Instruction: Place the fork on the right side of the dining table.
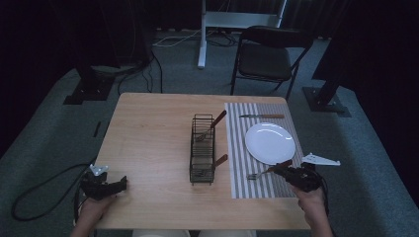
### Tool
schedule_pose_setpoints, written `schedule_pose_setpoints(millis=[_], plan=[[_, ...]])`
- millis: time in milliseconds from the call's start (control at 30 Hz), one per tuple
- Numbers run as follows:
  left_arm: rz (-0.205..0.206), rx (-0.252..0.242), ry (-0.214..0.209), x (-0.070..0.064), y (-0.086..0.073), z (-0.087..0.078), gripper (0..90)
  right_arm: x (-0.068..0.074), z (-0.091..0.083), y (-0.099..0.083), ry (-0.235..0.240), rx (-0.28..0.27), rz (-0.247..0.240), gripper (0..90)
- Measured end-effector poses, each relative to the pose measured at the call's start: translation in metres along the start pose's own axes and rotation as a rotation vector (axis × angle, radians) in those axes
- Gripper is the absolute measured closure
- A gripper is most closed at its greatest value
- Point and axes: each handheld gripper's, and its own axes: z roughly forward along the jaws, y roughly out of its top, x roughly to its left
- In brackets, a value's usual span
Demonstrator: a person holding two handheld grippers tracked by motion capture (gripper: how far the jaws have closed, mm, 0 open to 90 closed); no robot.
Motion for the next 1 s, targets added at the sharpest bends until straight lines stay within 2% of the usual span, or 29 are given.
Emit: schedule_pose_setpoints(millis=[100,367,667,733,867,1000], plan=[[0.0,0.0,0.0,0.0,0.0,0.0,0.2,-0.002,-0.001,-0.001,0.001,-0.003,0.008,75.7],[0.0,0.0,0.0,0.0,0.0,0.0,0.2,-0.015,-0.005,-0.007,-0.023,-0.005,0.076,72.6],[0.0,0.0,0.0,0.0,0.0,0.0,0.2,-0.034,-0.004,-0.018,-0.048,0.029,0.15,67.6],[0.0,0.0,0.0,0.0,0.0,0.0,0.2,-0.045,0.0,-0.024,-0.06,0.061,0.177,63.4],[0.0,0.0,0.0,0.0,0.0,0.0,0.2,-0.05,0.003,-0.027,-0.056,0.079,0.191,62.0],[-0.003,-0.001,0.002,0.0,0.0,0.0,0.2,-0.064,0.007,-0.034,-0.067,0.09,0.215,58.0]])
